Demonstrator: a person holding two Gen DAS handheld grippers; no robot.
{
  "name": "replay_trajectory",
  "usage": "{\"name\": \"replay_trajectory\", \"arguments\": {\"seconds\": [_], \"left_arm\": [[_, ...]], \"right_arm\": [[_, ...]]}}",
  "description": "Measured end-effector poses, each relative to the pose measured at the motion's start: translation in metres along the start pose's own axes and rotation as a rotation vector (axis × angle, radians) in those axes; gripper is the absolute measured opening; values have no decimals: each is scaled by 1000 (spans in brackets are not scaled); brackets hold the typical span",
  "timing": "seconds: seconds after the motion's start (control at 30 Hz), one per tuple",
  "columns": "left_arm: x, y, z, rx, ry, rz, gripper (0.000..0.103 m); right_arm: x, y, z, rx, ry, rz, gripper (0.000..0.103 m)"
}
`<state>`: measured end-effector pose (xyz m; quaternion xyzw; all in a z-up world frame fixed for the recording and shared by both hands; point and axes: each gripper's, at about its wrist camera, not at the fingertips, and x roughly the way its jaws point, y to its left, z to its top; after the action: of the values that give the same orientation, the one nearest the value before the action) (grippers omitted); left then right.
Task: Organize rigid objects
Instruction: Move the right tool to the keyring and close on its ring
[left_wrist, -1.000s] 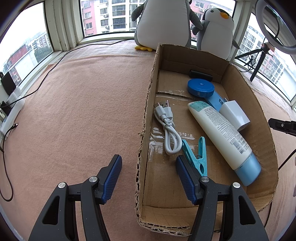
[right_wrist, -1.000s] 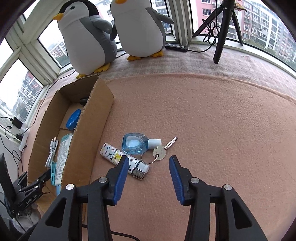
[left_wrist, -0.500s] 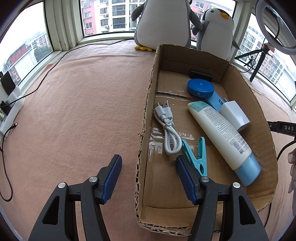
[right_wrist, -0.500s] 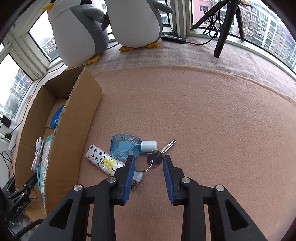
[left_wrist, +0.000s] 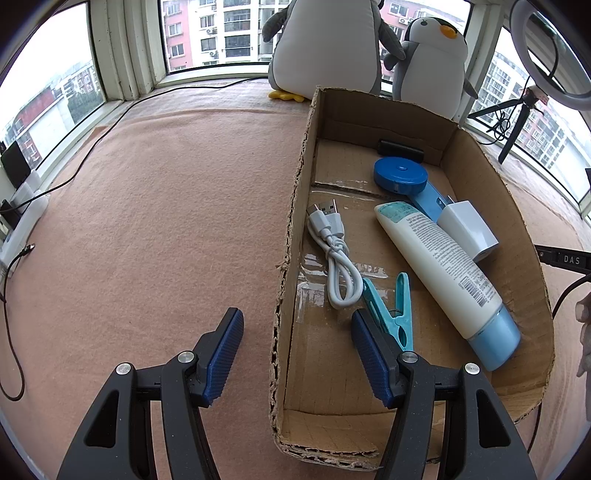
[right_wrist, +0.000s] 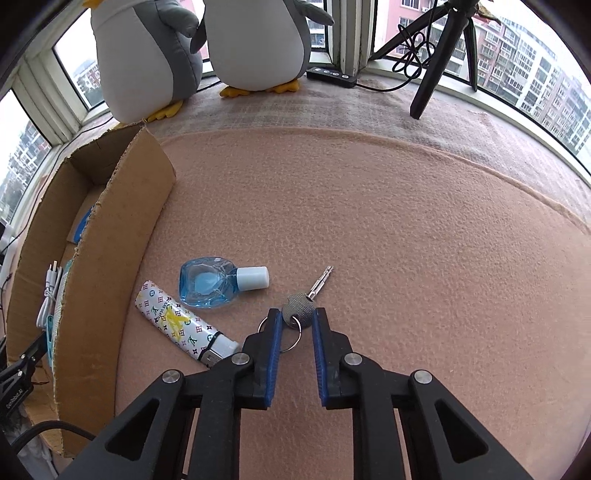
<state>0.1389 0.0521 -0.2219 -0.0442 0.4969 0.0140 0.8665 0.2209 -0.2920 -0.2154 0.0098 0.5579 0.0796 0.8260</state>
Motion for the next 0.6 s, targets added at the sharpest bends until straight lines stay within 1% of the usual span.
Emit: {"name": "replay_trajectory", "arguments": {"seconds": [0.2, 0.3, 0.43, 0.5, 0.6], "left_arm": [[0, 0, 0, -1, 0, 0, 66], [0, 0, 0, 0, 0, -1, 65], [0, -1, 1, 1, 0, 0, 65], [0, -1, 1, 1, 0, 0, 65], [0, -1, 1, 0, 0, 0, 66]], "right_arm": [[-6, -18, -4, 19, 3, -24, 15], [-9, -25, -5, 30, -4, 7, 15], [-13, -17, -5, -14, -28, 4, 16], [-11, -10, -4, -46, -27, -3, 21], [-3, -4, -1, -74, -10, -38, 21]]}}
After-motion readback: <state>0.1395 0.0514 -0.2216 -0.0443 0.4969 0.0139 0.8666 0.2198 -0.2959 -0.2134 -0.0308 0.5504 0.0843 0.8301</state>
